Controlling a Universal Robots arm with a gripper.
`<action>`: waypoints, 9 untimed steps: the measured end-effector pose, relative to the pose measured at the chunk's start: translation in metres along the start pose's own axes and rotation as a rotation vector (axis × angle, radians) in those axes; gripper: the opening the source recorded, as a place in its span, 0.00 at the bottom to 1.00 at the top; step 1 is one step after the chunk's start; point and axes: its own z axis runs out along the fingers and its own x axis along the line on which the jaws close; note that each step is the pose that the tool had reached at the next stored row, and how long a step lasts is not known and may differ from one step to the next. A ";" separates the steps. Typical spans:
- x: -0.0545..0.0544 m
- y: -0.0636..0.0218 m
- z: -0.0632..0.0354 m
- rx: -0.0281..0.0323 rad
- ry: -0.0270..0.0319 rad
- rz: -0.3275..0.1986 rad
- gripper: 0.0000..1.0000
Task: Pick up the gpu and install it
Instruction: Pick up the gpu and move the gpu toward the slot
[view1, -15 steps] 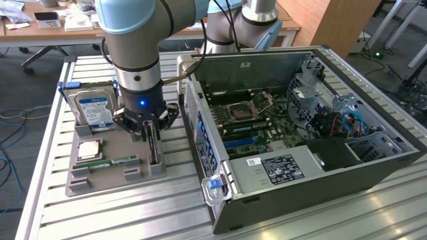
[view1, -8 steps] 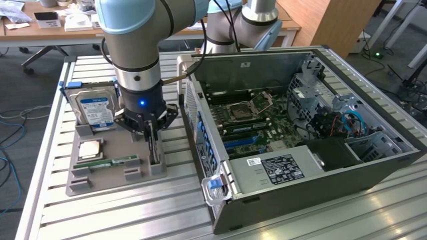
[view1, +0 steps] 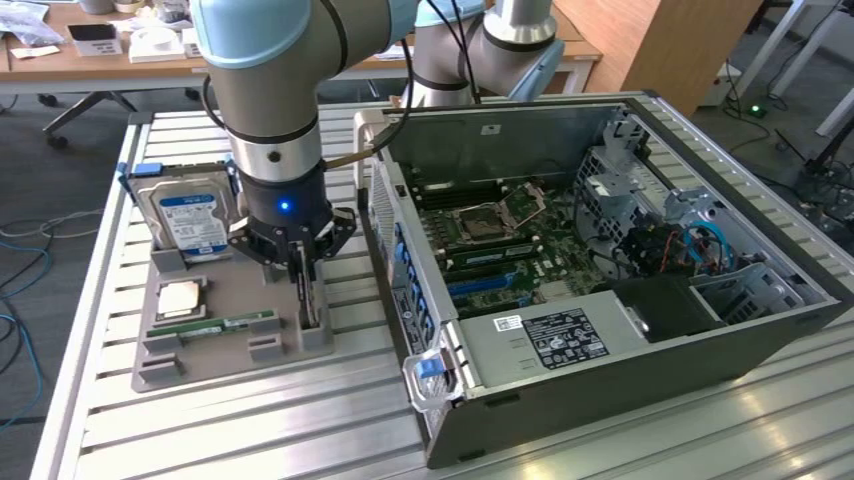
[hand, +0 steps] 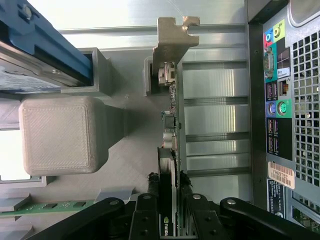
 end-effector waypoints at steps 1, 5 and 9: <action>0.000 0.0000 0.0000 0.0001 0.0001 -0.002 0.26; 0.000 0.0000 0.0005 -0.0010 0.0022 -0.049 0.26; 0.000 0.0000 0.0006 -0.0018 0.0036 -0.082 0.26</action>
